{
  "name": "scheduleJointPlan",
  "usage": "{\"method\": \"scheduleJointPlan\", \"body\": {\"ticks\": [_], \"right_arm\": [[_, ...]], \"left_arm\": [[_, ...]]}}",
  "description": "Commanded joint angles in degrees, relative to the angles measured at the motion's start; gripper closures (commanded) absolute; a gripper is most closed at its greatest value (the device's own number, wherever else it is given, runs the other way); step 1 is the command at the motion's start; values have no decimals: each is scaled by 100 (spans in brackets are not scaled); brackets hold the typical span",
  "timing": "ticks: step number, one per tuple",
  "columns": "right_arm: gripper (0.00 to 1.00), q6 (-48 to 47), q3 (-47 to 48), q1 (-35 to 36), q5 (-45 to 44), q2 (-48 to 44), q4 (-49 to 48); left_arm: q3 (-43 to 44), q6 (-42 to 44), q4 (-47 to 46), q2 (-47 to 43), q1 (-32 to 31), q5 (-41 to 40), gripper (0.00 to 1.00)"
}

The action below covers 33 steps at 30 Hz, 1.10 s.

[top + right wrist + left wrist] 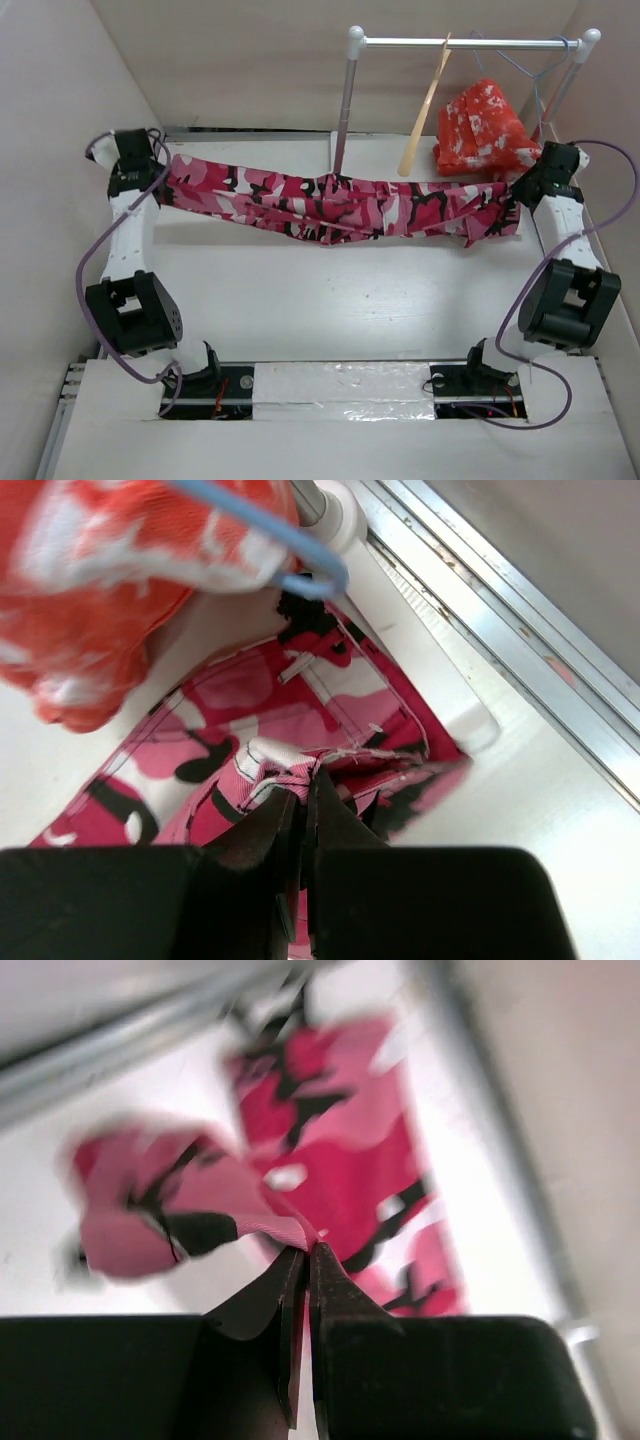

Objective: Place the trousers on the hanger
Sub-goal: Fold the trousers at the center of the board.

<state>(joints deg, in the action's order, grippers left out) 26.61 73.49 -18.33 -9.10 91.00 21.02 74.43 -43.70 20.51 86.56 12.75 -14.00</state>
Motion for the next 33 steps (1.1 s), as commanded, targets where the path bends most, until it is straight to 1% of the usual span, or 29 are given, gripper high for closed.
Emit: {"method": "scheduleJointPlan", "body": {"ticks": [1, 2, 3, 4, 5, 6, 8, 9, 10, 11, 12, 16, 18, 20, 21, 22, 23, 25, 26, 30, 33], "right_arm": [[100, 116, -89, -241, -127, -819, 209], [100, 90, -90, -537, -66, -1021, 280], [100, 72, -72, -714, 100, -1093, 402], [100, 64, -20, -812, 102, -1137, 621], [100, 55, 7, -813, 32, -1242, 710], [100, 72, -10, -813, 23, -1295, 772], [100, 212, -238, -979, 259, -1401, 667], [100, 222, -248, -1049, 356, -1444, 676], [100, 213, -196, -1050, 244, -1436, 885], [100, 65, 170, -1050, 94, -1393, 1087], [100, 37, 287, -1050, 15, -1410, 1228], [100, 108, 95, -962, 119, -1777, 1194], [100, 11, -71, -840, -99, -1997, 1247], [100, -24, -203, -551, -161, -2497, 1247], [100, -24, -395, -471, -223, -2743, 1230], [100, -16, -563, -470, -189, -3024, 986], [100, -76, -738, -470, -93, -3619, 896], [100, -278, -1054, -417, -39, -4219, 852], [100, -514, -1161, -417, -56, -4796, 852], [100, -859, -1688, -417, -688, -5819, 1027], [100, -938, -2005, -417, -995, -6076, 1247]], "left_arm": [[1132, 186, 645, -202, 236, -357, 100], [1570, 282, 899, -175, 315, -532, 100], [1748, 536, 980, -123, 455, -534, 100], [1889, 625, 1059, -122, 630, -603, 100], [1986, 670, 1173, -114, 632, -830, 100], [1952, 705, 1174, -96, 632, -1024, 100], [1682, 548, 1026, -105, 632, -711, 100], [1610, 512, 912, -157, 632, -370, 100], [1618, 521, 876, -149, 632, -341, 100], [1783, 529, 1032, -131, 632, -445, 100], [1785, 529, 1042, -148, 632, -602, 100], [1514, 258, 1104, -271, 632, -569, 100], [1451, 126, 1218, -464, 632, -656, 100], [1329, 46, 1393, -605, 632, -727, 100], [1198, -41, 1394, -823, 632, -718, 100], [1040, -68, 1368, -930, 632, -666, 100], [777, -86, 1315, -1027, 632, -622, 100], [643, -121, 1315, -1264, 632, -665, 100], [590, -138, 1385, -1317, 632, -735, 100], [572, -244, 1543, -1414, 570, -1034, 100], [563, -288, 1613, -1405, 570, -1210, 100]]}}
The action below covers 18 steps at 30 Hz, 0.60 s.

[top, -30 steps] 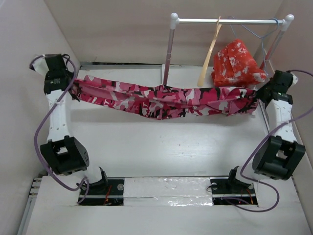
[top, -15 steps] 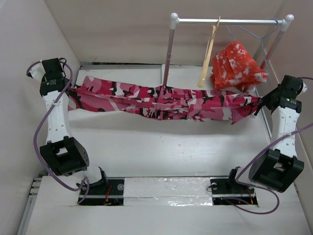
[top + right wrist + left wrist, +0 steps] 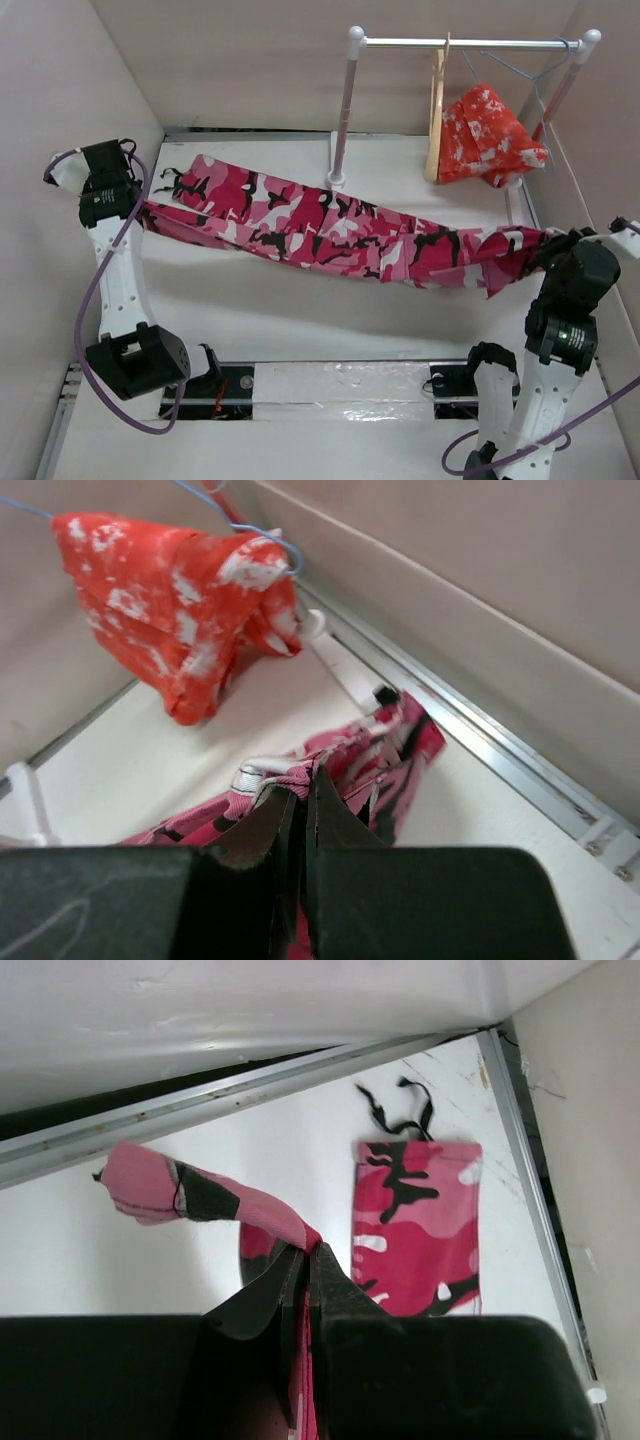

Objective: Place the trousers on the hanger
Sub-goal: Fold the trousers at the center of the board.

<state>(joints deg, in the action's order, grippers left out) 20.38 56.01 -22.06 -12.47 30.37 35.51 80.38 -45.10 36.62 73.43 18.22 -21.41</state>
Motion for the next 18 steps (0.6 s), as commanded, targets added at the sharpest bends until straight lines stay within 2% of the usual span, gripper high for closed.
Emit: {"method": "scheduleJointPlan", "body": {"ticks": [1, 3, 8, 10, 12, 18], "right_arm": [[99, -281, -301, -44, -765, -57, 24], [100, -342, -529, -44, -906, -206, 70], [98, -176, -1355, -44, -372, -734, -79], [98, -114, -1058, -44, -55, -682, 288], [92, -297, -1013, -44, -10, -673, 142], [94, -114, -1276, -44, -45, 21, -34]], "left_arm": [[-14, -148, 29, -92, 24, -504, 100], [-22, -183, 73, -136, 24, -505, 100], [-84, -166, 29, -180, 24, -557, 100], [-14, -122, 12, -136, 24, -558, 100], [162, -43, -85, 4, 24, -426, 100], [1014, 370, -304, 671, -213, -391, 100]]}}
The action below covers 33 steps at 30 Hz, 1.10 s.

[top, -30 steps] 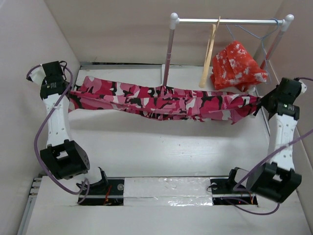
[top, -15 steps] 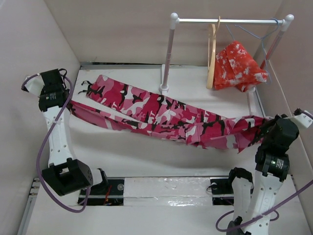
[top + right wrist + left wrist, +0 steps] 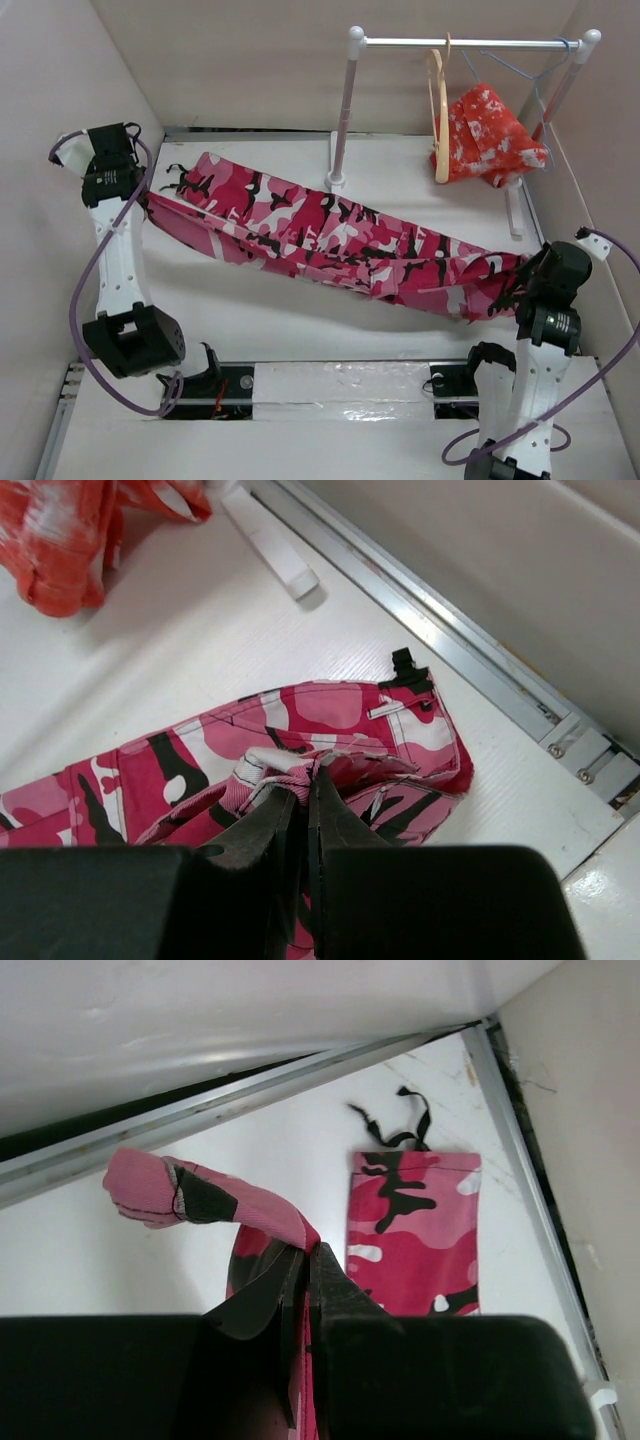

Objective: Place the trousers on the hanger
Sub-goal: Fold the trousers at the center of the board.

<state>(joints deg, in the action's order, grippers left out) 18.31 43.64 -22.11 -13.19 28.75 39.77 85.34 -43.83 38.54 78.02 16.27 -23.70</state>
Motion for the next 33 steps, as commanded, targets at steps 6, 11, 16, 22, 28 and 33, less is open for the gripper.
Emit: {"method": "scheduleJointPlan", "body": {"ticks": [6, 11, 16, 22, 28, 33], "right_arm": [[97, 375, -137, -39, -175, 999, -1067], [100, 332, 267, -355, -202, 2211, -1191], [100, 455, 417, -487, -334, 2995, -1331], [100, 455, 734, -487, -482, 3935, -1393], [100, 560, 988, -540, -421, 4463, -1568], [100, 604, 1278, -540, -456, 4823, -1621]], "left_arm": [[282, 463, -1304, 600, -80, 217, 100], [474, 648, -1403, 1302, -291, 95, 100], [905, 964, -1464, 2032, -458, -187, 100], [1766, 1228, -1289, 2832, -511, -424, 100], [2381, 1579, -1341, 3465, -1055, -1118, 100], [3223, 1931, -1323, 4219, -1425, -1654, 100]]}}
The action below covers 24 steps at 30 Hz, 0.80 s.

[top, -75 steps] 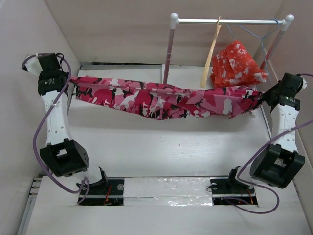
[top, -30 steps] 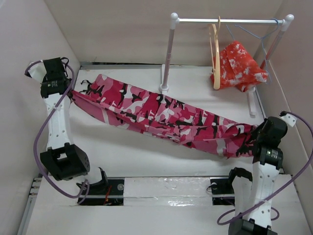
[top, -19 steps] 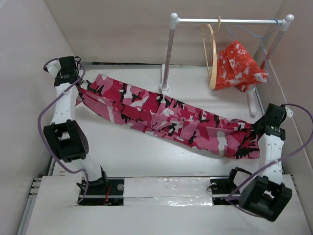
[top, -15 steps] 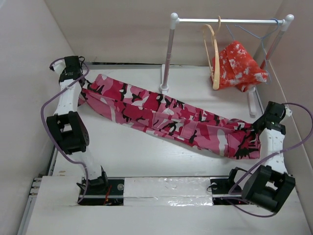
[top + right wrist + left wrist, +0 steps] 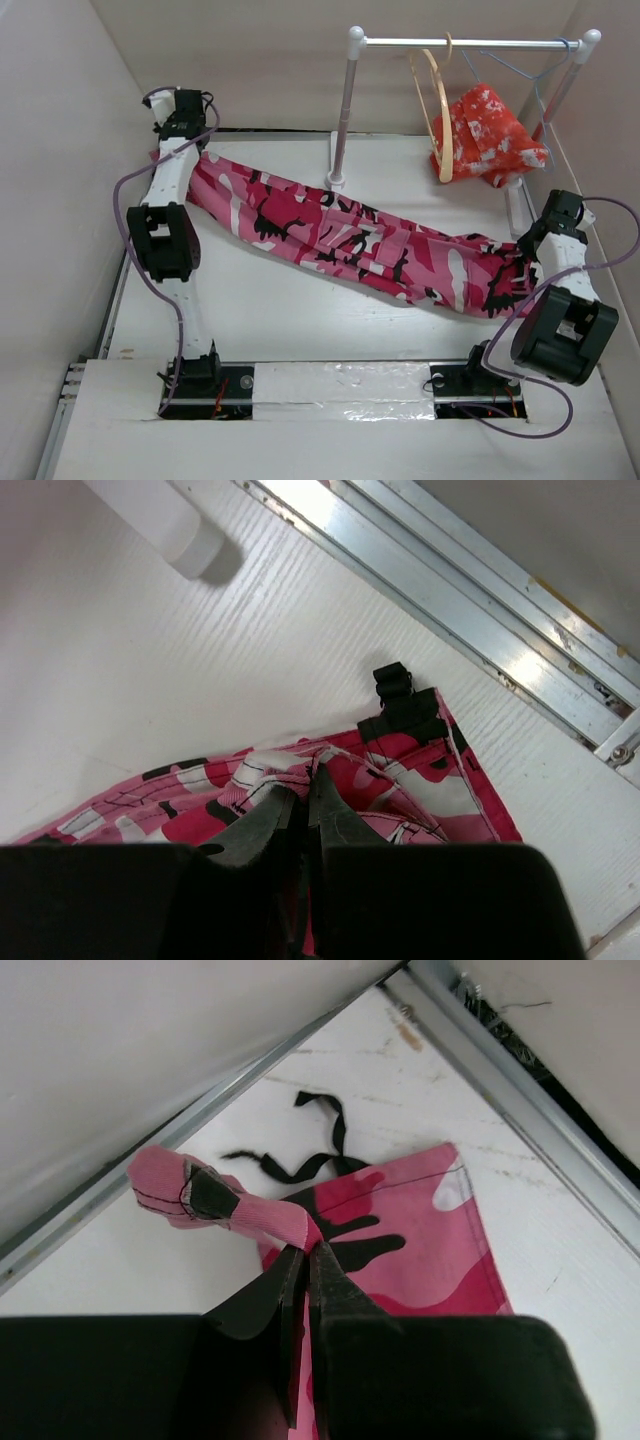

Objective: Place the trousers on the hanger
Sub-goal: Fold the trousers at the center of the board.

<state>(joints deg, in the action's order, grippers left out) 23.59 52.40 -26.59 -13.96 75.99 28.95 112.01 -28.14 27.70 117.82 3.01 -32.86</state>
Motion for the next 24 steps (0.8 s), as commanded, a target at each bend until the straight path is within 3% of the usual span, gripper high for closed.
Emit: {"method": "scheduleJointPlan", "body": {"ticks": [1, 11, 16, 19, 20, 21, 23, 24], "right_arm": [[100, 75, 481, -92, -397, 162, -557], [100, 93, 1008, -31, -573, 1014, -689], [93, 66, 1246, 22, -775, 1313, -680], [77, 66, 1281, 22, -758, 1296, -750], [63, 84, 1307, 22, -732, 1252, -750], [56, 127, 1334, 74, -714, 1226, -750], [41, 180, 1404, 145, -661, 1138, -785], [25, 259, 1413, 241, -635, 981, -794]], "left_arm": [[707, 440, -230, 372, -168, -783, 100], [2176, 906, -239, 2051, -388, -915, 100], [2186, 1100, -590, 2421, -441, -854, 73], [2018, 1205, -819, 2412, -493, -801, 56], [2018, 1214, -819, 2404, -494, -801, 52], [1957, 1214, -828, 2334, -494, -775, 45], [1808, 1153, -854, 2176, -494, -713, 40], [1616, 1109, -854, 1992, -442, -678, 40]]}}
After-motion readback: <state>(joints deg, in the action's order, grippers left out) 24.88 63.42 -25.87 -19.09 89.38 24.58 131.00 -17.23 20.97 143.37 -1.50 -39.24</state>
